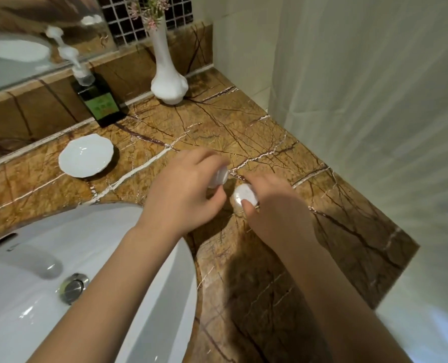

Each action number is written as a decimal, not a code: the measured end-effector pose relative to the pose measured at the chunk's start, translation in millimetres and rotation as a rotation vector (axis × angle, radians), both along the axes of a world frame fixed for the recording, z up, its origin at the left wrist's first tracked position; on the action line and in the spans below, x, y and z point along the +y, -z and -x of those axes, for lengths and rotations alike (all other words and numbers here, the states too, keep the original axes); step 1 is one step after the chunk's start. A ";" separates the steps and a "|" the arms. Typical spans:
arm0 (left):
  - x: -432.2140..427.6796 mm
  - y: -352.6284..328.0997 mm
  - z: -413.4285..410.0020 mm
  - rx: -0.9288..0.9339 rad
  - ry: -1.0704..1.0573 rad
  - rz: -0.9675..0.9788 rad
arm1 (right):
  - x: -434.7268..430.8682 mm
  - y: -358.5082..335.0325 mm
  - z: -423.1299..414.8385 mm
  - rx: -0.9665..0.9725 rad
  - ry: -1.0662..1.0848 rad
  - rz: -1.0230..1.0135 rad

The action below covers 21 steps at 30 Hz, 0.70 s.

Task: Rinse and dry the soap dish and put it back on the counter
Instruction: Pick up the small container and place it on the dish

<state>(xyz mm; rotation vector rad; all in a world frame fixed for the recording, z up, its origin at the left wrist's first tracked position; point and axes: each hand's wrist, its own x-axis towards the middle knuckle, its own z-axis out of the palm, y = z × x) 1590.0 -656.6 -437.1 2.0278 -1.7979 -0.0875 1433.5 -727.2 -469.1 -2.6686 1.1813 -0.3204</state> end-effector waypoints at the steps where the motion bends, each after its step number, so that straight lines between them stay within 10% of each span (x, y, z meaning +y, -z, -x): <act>1: 3.3 -2.3 -2.0 -0.002 -0.002 0.003 | 1.9 3.8 -3.9 0.008 -0.013 0.006; 21: 55.6 -16.3 -40.0 -0.018 -0.099 0.062 | 10.6 -36.9 -45.5 -0.041 -0.022 -0.048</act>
